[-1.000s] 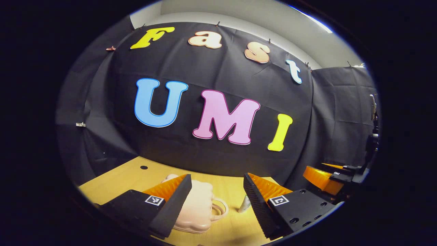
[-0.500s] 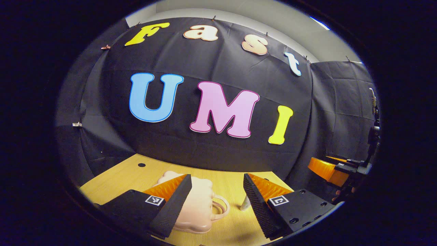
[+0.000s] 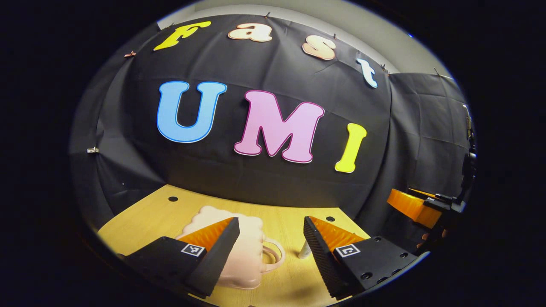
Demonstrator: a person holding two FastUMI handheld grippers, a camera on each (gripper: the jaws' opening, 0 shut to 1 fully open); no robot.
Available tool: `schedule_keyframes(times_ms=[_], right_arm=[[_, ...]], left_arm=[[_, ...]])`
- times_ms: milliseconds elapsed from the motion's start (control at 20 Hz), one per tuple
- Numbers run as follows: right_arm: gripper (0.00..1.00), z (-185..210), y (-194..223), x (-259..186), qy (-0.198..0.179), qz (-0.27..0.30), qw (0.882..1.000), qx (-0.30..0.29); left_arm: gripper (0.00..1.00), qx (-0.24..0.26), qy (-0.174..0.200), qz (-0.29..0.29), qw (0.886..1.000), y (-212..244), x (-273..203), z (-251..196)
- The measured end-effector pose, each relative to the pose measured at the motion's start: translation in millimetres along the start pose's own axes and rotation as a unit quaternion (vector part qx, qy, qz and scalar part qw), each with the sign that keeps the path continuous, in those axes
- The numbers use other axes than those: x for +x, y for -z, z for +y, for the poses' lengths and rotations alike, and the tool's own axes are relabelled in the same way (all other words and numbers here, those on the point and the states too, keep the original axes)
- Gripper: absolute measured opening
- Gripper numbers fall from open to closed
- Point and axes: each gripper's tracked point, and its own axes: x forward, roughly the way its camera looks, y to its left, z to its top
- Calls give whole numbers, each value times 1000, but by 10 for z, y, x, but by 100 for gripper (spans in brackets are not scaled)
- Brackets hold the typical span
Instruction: First open the suitcase, pack the skin care products into it, and then close the suitcase.
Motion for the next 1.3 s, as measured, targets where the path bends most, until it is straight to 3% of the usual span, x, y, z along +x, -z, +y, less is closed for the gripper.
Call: schedule_keyframes(times_ms=[250,500,650,850,950,1050,1200,1300], right_arm=[[96,-104,46,100,2,8,1000,1],[96,-281,87,102,-2,2,999,-43],[96,-416,286,98,5,21,999,-48],[96,-648,469,122,22,47,998,-45],[96,-731,544,154,27,58,997,-37],[93,-828,638,183,34,71,996,-47],[97,-956,706,209,45,83,995,-35],[96,-968,731,236,40,84,995,-28]], left_arm=[[96,-20,32,80,996,476,342,-236],[94,1,63,156,986,1064,787,-505],[88,12,69,195,978,1394,1080,-576],[86,27,49,262,963,1921,1378,-536],[85,60,33,284,956,2097,1499,-461],[73,80,8,294,952,2204,1642,-397],[73,94,-41,337,936,2447,1736,-257],[65,90,-57,355,929,2568,1771,-215]])
